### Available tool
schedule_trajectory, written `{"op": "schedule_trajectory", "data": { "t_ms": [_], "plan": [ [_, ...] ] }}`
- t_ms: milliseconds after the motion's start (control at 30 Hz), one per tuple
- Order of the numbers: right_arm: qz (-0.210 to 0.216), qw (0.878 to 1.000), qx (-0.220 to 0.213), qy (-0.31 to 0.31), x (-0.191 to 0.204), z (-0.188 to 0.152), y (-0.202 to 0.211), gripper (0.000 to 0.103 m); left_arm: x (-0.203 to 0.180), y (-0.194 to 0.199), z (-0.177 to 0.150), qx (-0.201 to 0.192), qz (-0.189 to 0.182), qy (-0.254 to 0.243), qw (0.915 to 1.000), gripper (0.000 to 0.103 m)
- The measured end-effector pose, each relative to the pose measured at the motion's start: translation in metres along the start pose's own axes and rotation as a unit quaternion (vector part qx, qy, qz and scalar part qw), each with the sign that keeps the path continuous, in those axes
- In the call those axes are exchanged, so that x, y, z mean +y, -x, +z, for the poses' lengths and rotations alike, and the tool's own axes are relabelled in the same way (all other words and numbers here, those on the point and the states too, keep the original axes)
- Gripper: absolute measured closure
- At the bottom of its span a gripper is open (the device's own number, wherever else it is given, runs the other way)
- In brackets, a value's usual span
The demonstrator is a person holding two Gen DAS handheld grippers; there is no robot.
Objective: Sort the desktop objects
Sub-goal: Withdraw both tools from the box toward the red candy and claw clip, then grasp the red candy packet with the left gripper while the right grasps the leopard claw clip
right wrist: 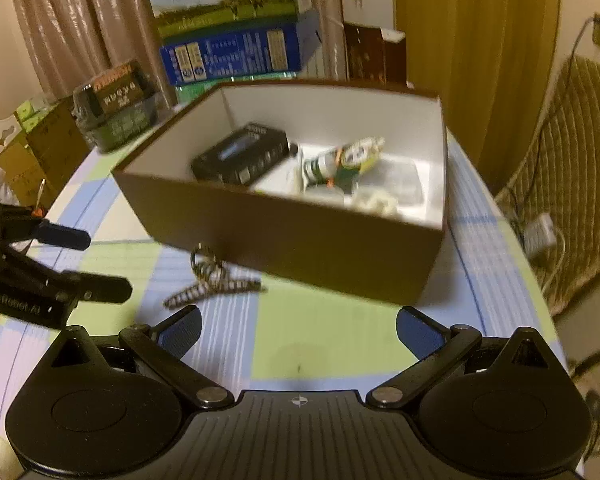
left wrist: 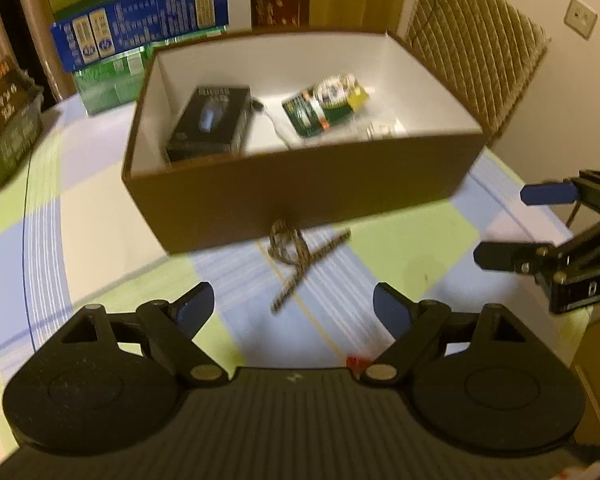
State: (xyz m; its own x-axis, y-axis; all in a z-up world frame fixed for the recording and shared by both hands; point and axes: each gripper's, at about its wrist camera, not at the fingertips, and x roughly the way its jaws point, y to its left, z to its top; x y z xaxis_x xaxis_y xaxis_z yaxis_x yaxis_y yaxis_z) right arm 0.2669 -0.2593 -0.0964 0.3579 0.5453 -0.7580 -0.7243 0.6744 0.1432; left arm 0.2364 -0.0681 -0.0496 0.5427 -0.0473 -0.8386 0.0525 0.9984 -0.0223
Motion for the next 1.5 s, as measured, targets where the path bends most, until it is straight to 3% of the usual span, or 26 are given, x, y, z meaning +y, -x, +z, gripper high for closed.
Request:
{"op": "schedule_trajectory", "data": {
  "t_ms": [267,933,1500],
  "plan": [
    [0.002,0.999,0.032,-0.010,0.001,-0.027,-0.003,0.002,-0.006,-0.008,-0.031,0.036,-0.002,0.009,0.9993,0.019],
    [0.018,0.997,0.075,-0.005,0.009,-0.054,-0.013,0.002,-0.028,-0.014,-0.061,0.067,-0.014,0.012,0.9976,0.019],
    [0.005,0.995,0.093,-0.025,-0.003,-0.064,-0.018,0.002,-0.045,-0.030,-0.079,0.063,-0.030,-0.018,0.9974,0.026]
  ]
}}
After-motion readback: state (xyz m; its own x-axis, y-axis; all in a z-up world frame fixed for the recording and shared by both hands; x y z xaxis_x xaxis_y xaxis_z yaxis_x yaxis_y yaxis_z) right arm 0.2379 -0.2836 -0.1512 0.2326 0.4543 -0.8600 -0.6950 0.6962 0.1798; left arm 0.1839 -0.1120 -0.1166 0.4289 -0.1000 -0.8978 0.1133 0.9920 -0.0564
